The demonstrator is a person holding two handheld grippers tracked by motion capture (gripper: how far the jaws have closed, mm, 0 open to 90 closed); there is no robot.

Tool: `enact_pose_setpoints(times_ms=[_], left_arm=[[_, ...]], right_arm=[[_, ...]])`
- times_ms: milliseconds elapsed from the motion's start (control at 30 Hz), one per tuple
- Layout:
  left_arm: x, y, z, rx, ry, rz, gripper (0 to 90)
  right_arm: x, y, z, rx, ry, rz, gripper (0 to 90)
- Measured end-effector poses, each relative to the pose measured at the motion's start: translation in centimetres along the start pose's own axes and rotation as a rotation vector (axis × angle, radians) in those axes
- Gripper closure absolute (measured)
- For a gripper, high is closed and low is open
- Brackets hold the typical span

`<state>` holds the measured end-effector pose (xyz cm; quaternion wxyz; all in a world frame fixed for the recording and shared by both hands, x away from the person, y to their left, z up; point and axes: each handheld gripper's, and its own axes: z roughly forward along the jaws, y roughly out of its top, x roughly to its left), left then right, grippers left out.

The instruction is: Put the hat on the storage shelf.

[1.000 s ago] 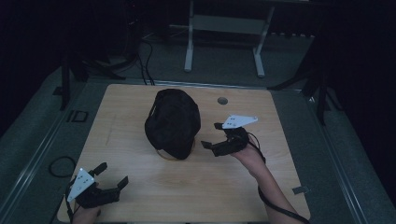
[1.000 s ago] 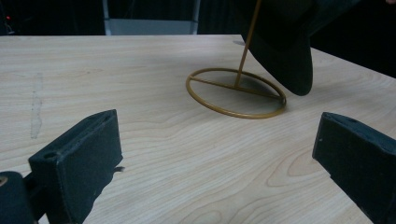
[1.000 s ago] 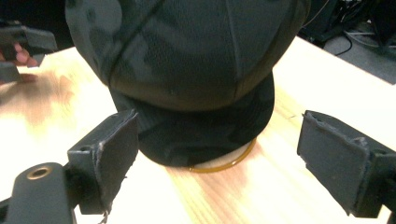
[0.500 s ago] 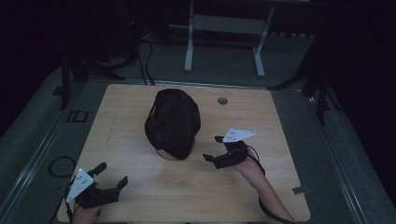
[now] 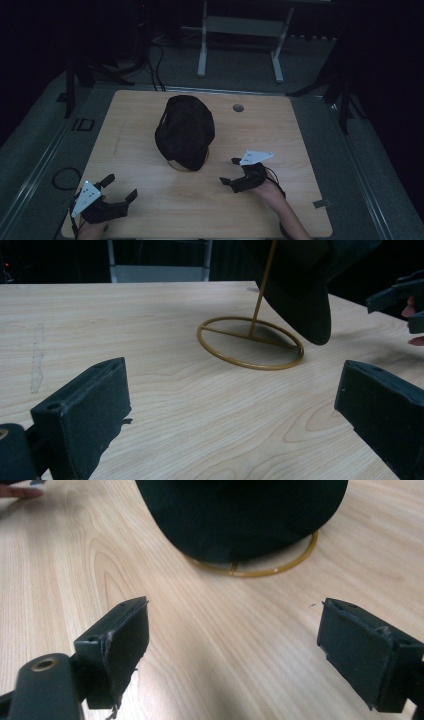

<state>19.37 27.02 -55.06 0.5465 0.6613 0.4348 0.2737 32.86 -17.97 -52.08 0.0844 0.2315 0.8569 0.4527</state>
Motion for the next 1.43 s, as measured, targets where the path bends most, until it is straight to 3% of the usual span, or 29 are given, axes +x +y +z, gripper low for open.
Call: enact_pose_setpoints(times_ms=[300,800,1433], left_arm=[[-0.1,0.0,0.0,0.002,-0.002,-0.002,1.8],[0.0,0.0,0.0,0.003,0.0,-0.002,1.8],[0.1,-0.1,-0.1,0.001,-0.004,-0.005,1.9]], right_arm=[[0.1,-2.1,-0.5,0.01,-0.005,0.02,13.3],[0.9,-4.1,-2.1,-0.004,-0.023,0.003,13.3],[-0.4,-5.8,-3.2,-0.003,-0.071,-0.002,13.3]])
